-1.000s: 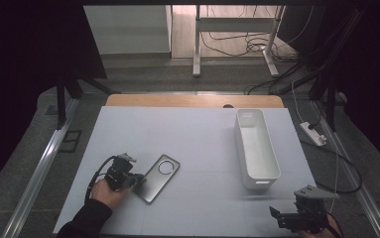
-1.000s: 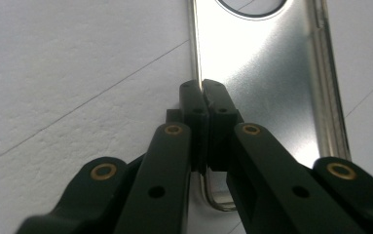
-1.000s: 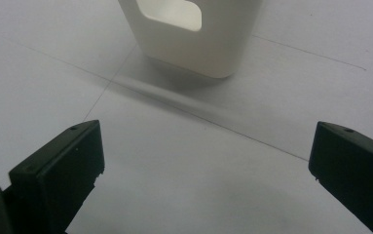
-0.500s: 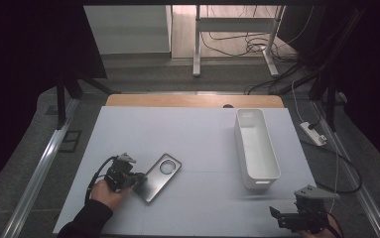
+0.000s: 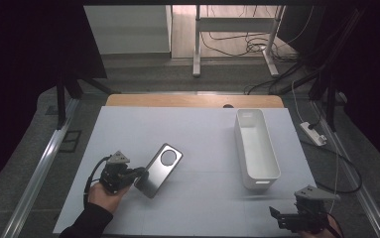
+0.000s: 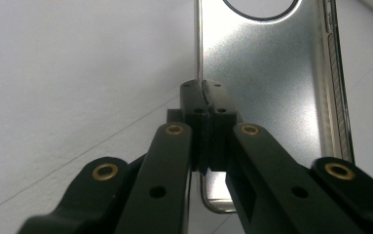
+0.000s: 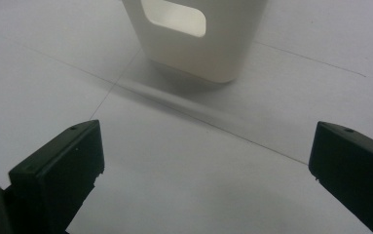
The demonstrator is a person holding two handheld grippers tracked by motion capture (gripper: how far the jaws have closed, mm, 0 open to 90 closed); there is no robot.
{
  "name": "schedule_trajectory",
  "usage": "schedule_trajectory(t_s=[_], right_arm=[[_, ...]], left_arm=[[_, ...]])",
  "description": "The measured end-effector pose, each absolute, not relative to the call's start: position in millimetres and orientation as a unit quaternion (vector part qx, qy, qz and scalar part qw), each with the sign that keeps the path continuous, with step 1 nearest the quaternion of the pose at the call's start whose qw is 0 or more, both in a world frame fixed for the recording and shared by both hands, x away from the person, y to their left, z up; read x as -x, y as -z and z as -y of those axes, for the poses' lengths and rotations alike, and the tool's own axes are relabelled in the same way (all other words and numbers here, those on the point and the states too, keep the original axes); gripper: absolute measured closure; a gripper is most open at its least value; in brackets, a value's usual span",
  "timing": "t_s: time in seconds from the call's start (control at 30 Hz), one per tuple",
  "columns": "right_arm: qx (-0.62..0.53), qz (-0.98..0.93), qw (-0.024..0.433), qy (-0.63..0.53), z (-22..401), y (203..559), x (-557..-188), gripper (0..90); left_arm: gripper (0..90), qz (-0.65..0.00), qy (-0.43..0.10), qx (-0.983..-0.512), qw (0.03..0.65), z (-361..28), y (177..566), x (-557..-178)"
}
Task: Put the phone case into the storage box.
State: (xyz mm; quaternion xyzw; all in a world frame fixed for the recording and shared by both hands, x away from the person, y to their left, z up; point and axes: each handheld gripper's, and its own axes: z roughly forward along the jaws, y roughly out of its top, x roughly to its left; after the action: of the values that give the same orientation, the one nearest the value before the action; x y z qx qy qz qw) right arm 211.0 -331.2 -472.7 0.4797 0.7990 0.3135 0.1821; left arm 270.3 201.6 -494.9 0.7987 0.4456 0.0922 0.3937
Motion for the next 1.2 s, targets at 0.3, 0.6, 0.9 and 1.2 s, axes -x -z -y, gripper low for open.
schedule_trajectory(t_s=[0.3, 0.6, 0.9, 1.2], right_arm=[[-0.474, -0.8, 0.184, -0.319, 331, 472, -210, 0.0], [-0.469, -0.796, 0.188, -0.333, 332, 470, -208, 0.0], [-0.452, -0.792, 0.189, -0.363, 326, 458, -210, 0.0], [-0.423, -0.793, 0.168, -0.404, 322, 442, -223, 0.0]], left_arm=[[89.0, -0.436, -0.11, -0.78, 0.436, -201, 486, -257], [88.9, -0.432, -0.124, -0.768, 0.456, -202, 480, -244], [88.9, -0.429, -0.124, -0.77, 0.456, -201, 479, -239], [88.9, -0.425, -0.125, -0.769, 0.461, -200, 476, -240]])
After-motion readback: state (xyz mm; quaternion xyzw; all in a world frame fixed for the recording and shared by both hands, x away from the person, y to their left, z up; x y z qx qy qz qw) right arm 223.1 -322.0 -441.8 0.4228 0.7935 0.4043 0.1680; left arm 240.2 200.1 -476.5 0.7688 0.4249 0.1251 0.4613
